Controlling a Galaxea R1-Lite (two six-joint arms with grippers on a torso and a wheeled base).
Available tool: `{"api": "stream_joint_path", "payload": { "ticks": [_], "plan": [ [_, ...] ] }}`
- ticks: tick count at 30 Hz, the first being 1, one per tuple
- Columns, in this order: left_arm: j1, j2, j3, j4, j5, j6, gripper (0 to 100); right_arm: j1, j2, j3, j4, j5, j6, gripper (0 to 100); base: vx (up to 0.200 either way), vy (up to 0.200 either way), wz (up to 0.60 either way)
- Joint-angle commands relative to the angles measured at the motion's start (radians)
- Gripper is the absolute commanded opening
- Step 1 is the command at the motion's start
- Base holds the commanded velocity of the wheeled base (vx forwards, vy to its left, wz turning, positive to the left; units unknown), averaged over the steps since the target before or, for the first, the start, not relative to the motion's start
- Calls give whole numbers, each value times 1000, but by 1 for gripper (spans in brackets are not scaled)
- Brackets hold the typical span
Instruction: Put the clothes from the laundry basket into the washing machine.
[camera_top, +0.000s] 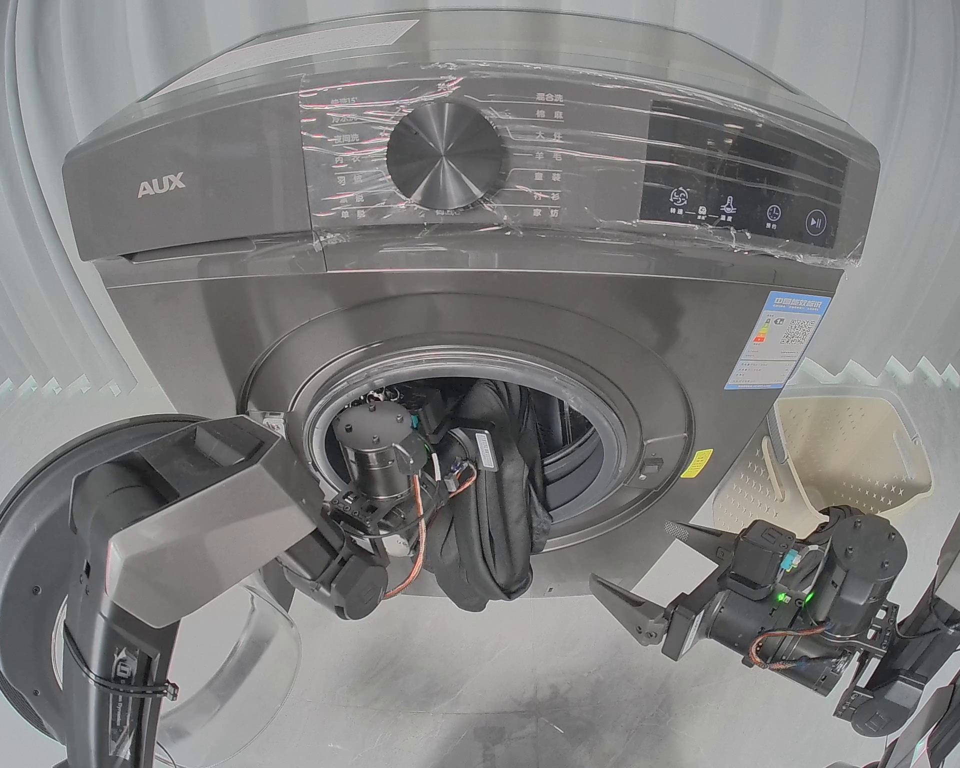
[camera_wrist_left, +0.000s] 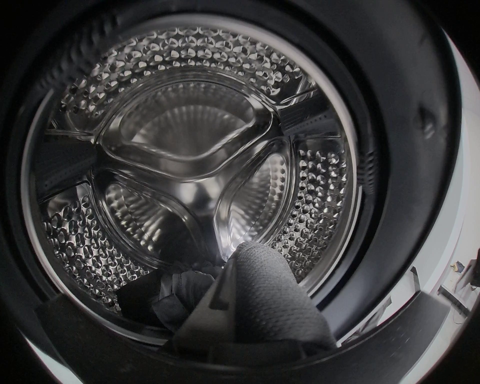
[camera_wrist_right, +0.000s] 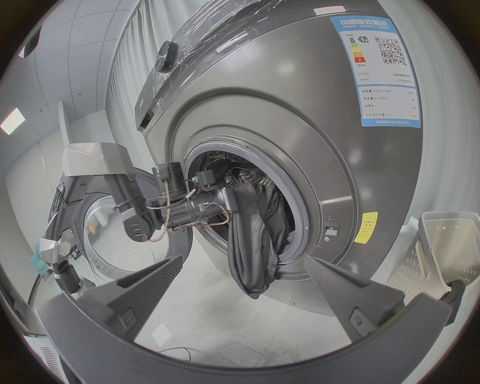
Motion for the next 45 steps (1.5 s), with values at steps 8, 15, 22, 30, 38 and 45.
{"api": "stream_joint_path", "payload": {
  "ticks": [8,15,22,30,38,45],
  "plan": [
    [44,200,-355,174,8,2,0,-4,2,1,-1,3,0,100,0,0,0],
    [87,338,-663,229,109,11,0,-4,3,4,-1,6,0,100,0,0,0],
    [111,378,-804,312,114,11,0,-3,11,6,-1,5,1,100,0,0,0],
    [114,395,-856,370,135,2,0,-3,23,6,-1,5,1,100,0,0,0],
    [101,312,-672,385,137,5,100,-4,23,6,-1,6,3,100,0,0,0],
    [56,134,-382,427,55,-6,100,-6,23,6,-1,9,3,100,0,0,0]
  ]
}}
